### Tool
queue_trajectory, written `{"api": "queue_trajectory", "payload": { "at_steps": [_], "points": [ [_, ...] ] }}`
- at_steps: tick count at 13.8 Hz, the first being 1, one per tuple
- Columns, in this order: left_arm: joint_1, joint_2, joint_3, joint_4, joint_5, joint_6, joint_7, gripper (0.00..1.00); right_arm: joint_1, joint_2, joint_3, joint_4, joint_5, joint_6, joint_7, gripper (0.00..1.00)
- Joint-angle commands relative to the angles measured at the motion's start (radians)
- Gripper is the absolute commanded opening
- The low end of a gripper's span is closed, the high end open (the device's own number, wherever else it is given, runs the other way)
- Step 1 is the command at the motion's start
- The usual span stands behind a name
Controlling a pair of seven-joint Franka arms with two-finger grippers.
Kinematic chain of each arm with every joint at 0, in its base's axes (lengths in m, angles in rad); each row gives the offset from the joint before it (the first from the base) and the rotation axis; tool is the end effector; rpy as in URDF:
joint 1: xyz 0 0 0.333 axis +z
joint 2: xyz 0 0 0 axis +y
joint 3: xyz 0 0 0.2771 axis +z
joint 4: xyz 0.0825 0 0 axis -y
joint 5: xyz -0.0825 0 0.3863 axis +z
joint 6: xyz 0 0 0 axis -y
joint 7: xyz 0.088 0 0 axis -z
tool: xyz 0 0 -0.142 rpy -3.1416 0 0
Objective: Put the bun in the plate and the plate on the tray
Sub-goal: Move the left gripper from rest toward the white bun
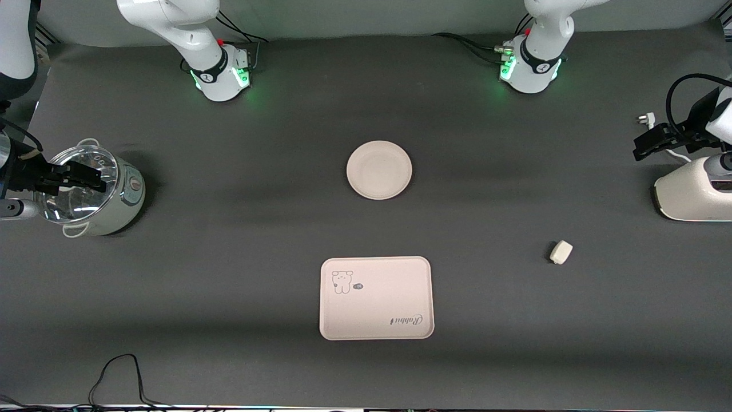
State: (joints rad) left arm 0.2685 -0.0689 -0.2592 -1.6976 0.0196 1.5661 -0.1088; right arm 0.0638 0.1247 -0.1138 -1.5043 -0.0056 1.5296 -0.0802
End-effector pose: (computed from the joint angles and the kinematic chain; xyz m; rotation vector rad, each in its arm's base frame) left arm 0.5330 0.0046 0.5267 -3.0942 -0.1839 0.0976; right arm 0.5795 -0.0268 0.5080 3.1240 0.0475 -0.1558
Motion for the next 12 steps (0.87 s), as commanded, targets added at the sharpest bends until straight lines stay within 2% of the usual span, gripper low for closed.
{"api": "queue_trajectory", "payload": {
  "at_steps": [1,12],
  "points": [
    [-0.009,0.015,-0.002,0.032,0.017,-0.044,0.018,1.0,0.004,-0.007,-0.006,-0.005,0.01,0.001,0.019,1.0],
    [-0.011,0.049,-0.003,0.064,0.017,-0.044,0.014,1.0,0.004,-0.007,-0.006,-0.005,0.009,0.001,0.019,1.0]
  ]
}}
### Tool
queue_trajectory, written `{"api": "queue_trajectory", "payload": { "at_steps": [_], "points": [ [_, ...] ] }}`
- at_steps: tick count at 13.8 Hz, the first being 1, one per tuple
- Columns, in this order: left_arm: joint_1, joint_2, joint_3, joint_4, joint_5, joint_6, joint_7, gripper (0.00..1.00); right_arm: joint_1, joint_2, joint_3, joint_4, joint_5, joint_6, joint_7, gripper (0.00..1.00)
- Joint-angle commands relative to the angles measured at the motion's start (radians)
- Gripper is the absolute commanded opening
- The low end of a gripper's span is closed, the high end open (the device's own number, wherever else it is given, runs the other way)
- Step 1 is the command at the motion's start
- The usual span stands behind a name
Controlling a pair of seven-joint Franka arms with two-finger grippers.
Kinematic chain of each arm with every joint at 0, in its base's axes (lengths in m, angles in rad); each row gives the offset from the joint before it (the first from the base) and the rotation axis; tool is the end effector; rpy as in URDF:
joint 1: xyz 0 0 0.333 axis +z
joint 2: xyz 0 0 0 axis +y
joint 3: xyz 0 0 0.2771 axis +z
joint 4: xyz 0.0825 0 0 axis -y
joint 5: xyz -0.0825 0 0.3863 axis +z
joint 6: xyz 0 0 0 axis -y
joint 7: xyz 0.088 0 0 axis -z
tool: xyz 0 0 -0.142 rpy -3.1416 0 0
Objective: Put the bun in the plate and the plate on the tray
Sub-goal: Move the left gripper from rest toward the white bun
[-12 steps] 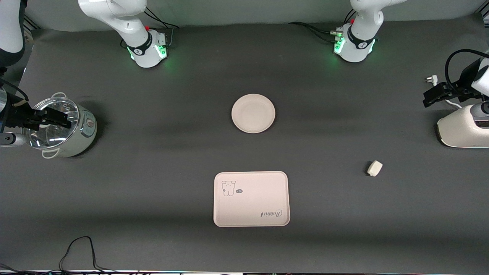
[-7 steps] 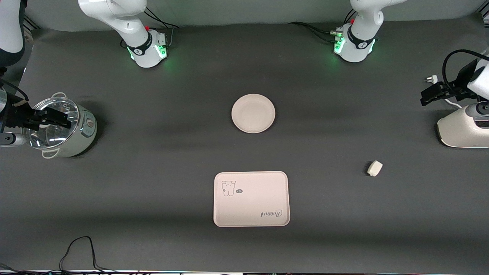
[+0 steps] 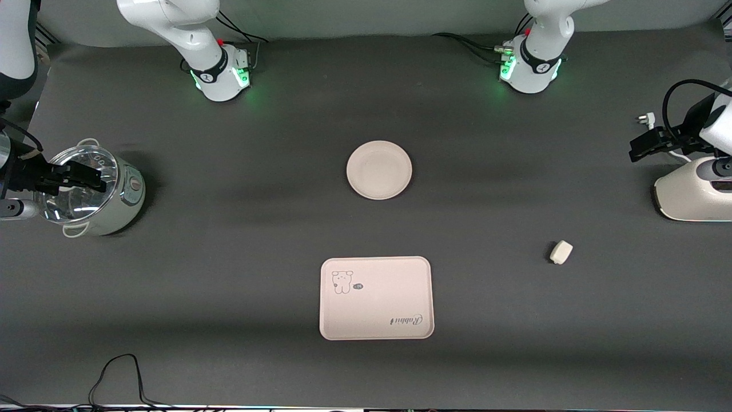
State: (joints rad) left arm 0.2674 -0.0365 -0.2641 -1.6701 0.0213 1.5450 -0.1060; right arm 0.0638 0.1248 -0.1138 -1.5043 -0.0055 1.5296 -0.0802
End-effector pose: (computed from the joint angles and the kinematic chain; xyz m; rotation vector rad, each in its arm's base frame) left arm 0.5384 0.0031 0.5212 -3.0986 -0.1698 0.1369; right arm 0.5795 -0.0268 0.5079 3.1241 0.0475 -0.1560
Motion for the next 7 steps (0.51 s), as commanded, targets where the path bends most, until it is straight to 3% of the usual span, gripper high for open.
{"api": "queue_trajectory", "payload": {
  "at_steps": [1,7],
  "points": [
    [-0.01,0.018,0.002,0.039,0.016,-0.023,0.011,1.0,0.004,-0.007,-0.006,-0.005,0.009,0.001,0.019,1.0],
    [-0.01,0.047,0.002,0.061,0.017,-0.023,0.011,1.0,0.004,-0.007,-0.006,-0.005,0.009,0.001,0.019,1.0]
  ]
}}
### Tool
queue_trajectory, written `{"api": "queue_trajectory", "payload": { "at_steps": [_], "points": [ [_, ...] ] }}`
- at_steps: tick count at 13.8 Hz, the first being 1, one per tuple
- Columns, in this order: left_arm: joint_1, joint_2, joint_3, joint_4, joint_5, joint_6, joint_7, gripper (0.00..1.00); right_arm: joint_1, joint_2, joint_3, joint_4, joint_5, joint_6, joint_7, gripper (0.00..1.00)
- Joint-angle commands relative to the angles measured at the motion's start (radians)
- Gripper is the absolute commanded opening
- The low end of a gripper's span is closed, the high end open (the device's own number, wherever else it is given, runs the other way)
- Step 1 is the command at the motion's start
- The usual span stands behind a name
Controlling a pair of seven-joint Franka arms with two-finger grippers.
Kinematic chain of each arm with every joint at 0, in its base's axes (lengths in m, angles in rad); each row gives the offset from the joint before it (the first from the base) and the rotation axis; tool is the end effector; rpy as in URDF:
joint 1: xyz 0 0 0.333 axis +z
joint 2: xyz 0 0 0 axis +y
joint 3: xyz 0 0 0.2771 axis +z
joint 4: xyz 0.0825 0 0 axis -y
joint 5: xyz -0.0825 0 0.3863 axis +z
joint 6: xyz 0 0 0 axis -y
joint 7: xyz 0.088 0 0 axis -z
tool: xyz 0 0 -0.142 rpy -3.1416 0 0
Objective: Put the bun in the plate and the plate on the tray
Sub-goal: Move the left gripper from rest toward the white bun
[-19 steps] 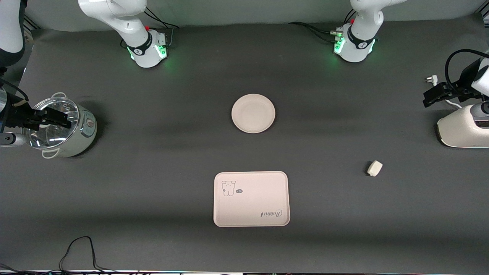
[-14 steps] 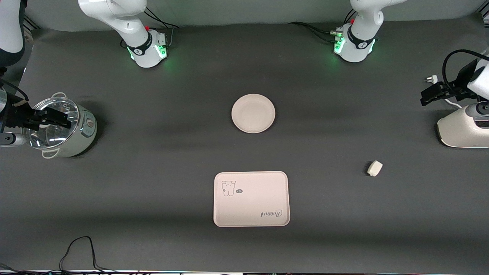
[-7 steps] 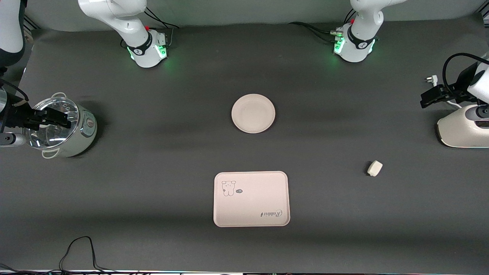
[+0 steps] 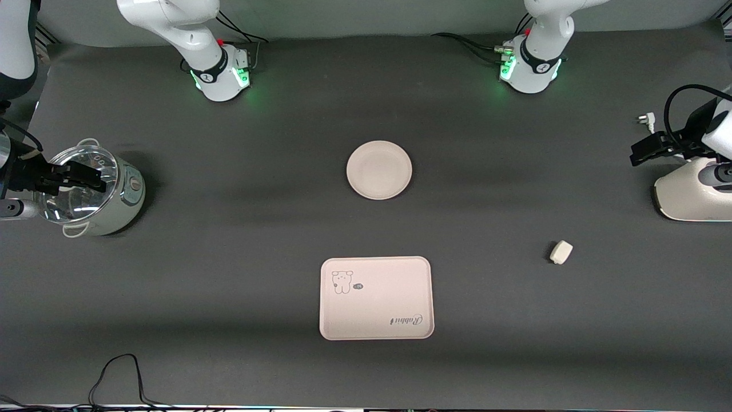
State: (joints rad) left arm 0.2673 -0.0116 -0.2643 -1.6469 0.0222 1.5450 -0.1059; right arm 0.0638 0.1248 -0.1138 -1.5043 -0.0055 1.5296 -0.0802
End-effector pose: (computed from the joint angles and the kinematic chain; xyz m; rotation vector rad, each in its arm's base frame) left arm 0.5450 0.0043 0.5189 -3.1041 -0.1687 0.1389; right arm 0.5795 -0.0268 0.5079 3.1241 0.0475 -0.1560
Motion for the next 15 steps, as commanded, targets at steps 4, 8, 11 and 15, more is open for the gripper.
{"api": "queue_trajectory", "payload": {
  "at_steps": [4,8,11,15],
  "points": [
    [-0.008,0.059,0.002,0.068,0.016,-0.022,0.012,1.0,0.004,-0.007,-0.006,-0.005,0.009,0.001,0.019,1.0],
    [-0.01,0.155,0.002,0.151,0.045,-0.014,0.023,1.0,0.004,-0.007,-0.006,-0.005,0.009,0.001,0.019,1.0],
    [-0.011,0.249,0.002,0.196,0.078,0.001,0.026,1.0,0.004,-0.007,-0.006,-0.005,0.009,0.001,0.019,1.0],
    [-0.043,0.387,0.001,0.26,0.104,0.004,0.022,1.0,0.004,-0.007,-0.006,-0.005,0.009,0.001,0.019,1.0]
  ]
}}
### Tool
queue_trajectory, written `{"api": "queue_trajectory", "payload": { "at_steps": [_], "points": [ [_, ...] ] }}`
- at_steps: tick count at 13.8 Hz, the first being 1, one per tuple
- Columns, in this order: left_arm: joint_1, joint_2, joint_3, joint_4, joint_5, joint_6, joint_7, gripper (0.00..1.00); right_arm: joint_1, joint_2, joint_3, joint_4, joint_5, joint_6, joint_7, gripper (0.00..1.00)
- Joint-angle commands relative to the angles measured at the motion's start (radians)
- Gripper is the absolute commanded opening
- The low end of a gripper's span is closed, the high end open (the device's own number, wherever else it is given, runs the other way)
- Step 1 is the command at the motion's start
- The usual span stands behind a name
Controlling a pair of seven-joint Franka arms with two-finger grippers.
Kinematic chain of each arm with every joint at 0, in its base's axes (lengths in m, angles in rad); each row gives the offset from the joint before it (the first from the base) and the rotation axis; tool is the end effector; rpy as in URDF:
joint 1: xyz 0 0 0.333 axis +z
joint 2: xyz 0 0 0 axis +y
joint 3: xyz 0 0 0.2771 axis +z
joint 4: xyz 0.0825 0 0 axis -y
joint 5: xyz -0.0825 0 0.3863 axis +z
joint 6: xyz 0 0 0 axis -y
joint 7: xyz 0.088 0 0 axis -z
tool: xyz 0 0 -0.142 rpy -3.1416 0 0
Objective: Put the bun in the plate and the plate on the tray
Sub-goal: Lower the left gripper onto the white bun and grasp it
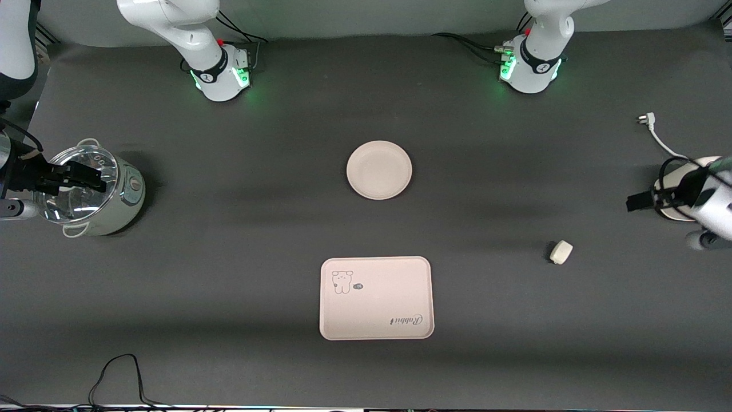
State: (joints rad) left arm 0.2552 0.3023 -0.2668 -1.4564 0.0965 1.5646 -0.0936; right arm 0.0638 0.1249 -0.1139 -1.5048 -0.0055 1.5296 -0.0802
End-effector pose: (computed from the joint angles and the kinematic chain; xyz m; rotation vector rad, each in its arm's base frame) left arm 0.6143 0.0215 0.4310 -3.0999 -0.1210 0.2836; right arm 0.5795 -0.0269 0.5077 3.1241 0.0474 -0.1569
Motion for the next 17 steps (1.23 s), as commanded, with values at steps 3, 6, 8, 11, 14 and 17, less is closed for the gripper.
{"api": "queue_trajectory", "payload": {
  "at_steps": [3,6,8,11,14,17],
  "points": [
    [-0.047,0.132,0.003,0.021,0.049,0.102,0.009,1.0,0.004,-0.007,-0.006,-0.005,0.009,0.001,0.019,1.0],
    [-0.045,0.135,0.003,-0.119,0.049,0.259,-0.001,1.0,0.004,-0.007,-0.006,-0.005,0.009,0.001,0.019,1.0],
    [-0.04,0.139,0.004,-0.224,0.049,0.381,-0.006,1.0,0.004,-0.007,-0.006,-0.005,0.009,0.001,0.019,1.0],
    [-0.034,0.181,0.008,-0.327,0.049,0.555,-0.009,1.0,0.004,-0.007,-0.006,-0.005,0.009,0.001,0.019,1.0],
    [-0.033,0.268,0.011,-0.337,0.049,0.641,-0.011,1.0,0.004,-0.007,-0.006,-0.005,0.009,0.001,0.019,1.0],
    [-0.031,0.325,0.014,-0.344,0.049,0.712,-0.018,1.0,0.004,-0.007,-0.006,-0.005,0.009,0.001,0.017,1.0]
  ]
}}
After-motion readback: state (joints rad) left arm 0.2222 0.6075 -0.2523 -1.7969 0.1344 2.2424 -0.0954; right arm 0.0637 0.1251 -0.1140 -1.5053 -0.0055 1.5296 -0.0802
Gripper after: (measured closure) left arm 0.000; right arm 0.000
